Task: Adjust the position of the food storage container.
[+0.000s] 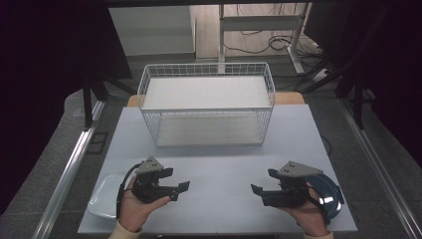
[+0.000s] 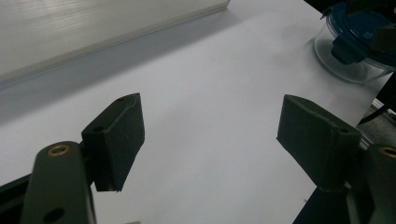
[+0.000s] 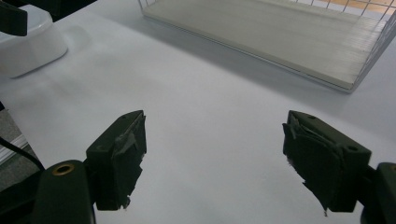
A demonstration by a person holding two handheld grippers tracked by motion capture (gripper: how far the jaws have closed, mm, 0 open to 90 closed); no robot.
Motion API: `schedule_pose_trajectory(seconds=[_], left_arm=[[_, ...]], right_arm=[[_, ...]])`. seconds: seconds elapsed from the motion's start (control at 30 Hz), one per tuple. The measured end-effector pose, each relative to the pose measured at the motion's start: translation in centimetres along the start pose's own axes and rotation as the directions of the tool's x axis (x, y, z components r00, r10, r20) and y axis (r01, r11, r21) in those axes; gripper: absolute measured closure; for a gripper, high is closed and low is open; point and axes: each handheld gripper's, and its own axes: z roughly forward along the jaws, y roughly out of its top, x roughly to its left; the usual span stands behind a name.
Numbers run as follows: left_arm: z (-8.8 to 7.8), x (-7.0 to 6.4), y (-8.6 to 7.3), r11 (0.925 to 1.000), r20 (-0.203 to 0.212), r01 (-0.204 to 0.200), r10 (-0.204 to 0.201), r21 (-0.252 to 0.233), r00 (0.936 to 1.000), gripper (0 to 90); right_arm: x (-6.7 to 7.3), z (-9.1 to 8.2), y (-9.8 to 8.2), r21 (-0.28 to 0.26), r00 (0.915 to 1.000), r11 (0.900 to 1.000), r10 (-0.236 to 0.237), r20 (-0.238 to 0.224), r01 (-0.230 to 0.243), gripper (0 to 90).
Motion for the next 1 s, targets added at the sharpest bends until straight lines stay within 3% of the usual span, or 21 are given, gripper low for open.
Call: schedule_pose_trajectory(seconds=[0.47,0.73,1.0], left_arm=[[0.4,0.17,-0.6,0.9996,0.007,0.02,-0.02,0.022,0.9998,22.1],[0.0,0.6,-0.16,0.9993,0.018,0.036,-0.036,0.005,0.9992,22.0],[0.03,0.47,-0.07,0.9991,0.024,0.039,-0.04,0.019,0.9989,21.6]], right_arm=[[-0.4,0.44,0.36,0.034,0.9999,0.999,0.015,0.005,-0.016,22.2],[-0.85,0.88,0.5,0.057,0.9996,0.998,0.028,0.009,-0.029,26.0],[-0.69,0.02,0.64,0.06,0.9992,0.998,0.032,0.023,-0.033,31.0]])
